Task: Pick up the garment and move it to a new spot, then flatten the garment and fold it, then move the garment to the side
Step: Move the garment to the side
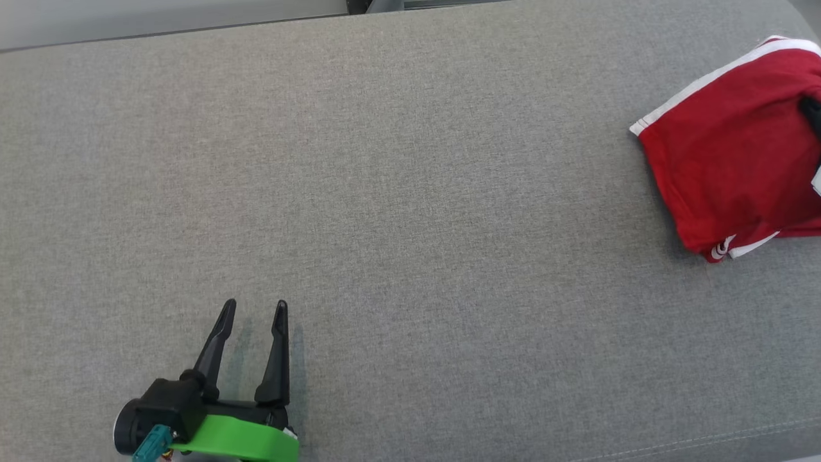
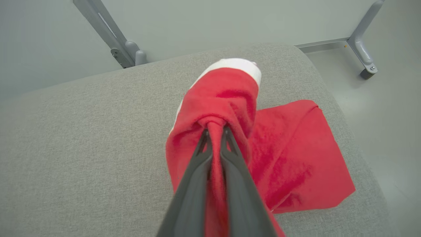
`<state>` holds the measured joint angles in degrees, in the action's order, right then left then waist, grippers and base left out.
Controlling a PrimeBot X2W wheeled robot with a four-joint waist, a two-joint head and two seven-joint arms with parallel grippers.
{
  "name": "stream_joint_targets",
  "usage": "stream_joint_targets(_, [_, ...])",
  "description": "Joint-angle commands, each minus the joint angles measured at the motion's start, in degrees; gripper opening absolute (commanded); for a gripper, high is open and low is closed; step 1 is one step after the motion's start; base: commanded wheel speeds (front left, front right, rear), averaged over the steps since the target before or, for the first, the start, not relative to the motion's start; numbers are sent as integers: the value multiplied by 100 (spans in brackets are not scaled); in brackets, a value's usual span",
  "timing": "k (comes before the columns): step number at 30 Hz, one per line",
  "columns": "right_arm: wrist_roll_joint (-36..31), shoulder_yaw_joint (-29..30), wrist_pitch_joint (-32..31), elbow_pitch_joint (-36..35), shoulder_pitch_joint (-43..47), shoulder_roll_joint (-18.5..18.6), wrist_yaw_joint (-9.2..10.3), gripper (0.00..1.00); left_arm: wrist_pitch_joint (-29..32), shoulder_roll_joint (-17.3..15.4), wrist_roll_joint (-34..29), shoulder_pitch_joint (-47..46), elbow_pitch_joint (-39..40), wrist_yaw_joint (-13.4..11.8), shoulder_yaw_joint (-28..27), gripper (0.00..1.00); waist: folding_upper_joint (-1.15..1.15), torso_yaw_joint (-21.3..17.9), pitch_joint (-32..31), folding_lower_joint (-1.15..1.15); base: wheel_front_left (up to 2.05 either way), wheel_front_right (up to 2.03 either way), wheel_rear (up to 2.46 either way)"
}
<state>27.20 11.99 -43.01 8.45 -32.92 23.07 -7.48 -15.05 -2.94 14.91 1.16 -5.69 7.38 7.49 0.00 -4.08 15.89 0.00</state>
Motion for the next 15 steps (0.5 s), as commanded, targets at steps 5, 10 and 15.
stream_joint_targets(5, [-365, 80, 50, 313, -64, 116, -1, 0, -11, -158, -40, -256, 31, 20, 40, 100, 0, 50, 349, 0, 0, 0, 0])
stream_joint_targets(10, [-751, 103, 165, 743, -319, 353, -1, 0, -11, -229, -42, -465, 31, 20, 159, 100, 0, 136, 595, 0, 0, 0, 0])
stream_joint_targets(15, [-1142, 90, 162, 1102, -516, 699, 0, 0, -11, -254, 5, -602, 15, 20, 261, 100, 0, 236, 762, 0, 0, 0, 0])
